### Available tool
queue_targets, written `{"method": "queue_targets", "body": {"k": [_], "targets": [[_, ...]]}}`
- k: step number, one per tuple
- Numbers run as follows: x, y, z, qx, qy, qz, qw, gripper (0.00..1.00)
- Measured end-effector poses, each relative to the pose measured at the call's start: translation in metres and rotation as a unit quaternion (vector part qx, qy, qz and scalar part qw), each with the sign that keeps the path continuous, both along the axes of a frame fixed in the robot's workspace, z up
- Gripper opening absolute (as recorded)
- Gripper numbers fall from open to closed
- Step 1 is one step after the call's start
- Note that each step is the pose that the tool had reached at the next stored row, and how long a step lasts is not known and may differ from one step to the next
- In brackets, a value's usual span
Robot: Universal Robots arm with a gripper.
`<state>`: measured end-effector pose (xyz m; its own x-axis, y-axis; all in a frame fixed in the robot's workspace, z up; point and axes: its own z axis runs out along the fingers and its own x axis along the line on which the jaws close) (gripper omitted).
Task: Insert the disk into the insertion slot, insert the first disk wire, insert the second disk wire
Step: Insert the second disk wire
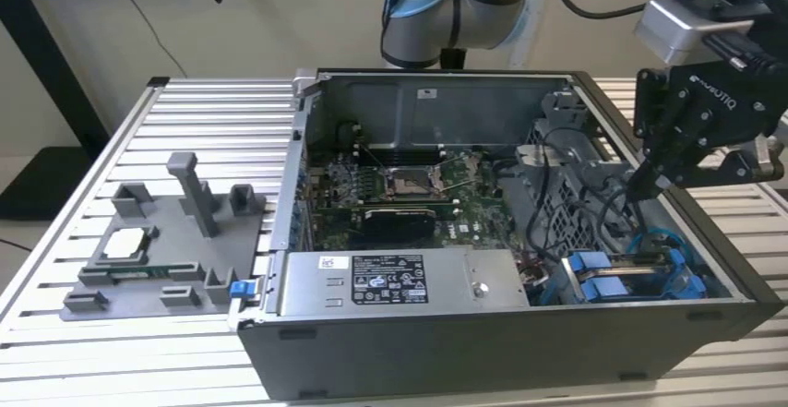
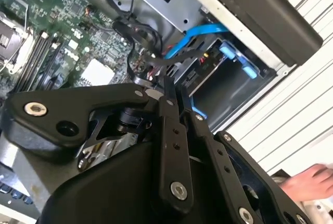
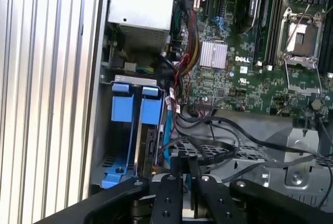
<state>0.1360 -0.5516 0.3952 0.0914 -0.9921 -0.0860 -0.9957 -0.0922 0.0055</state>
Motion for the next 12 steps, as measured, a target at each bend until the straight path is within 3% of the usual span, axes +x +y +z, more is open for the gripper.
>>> {"method": "queue_targets", "body": {"k": [12], "targets": [[-0.0038,-0.0094,-0.0033,0.0,-0.0005,-0.018,0.9998,0.0]]}}
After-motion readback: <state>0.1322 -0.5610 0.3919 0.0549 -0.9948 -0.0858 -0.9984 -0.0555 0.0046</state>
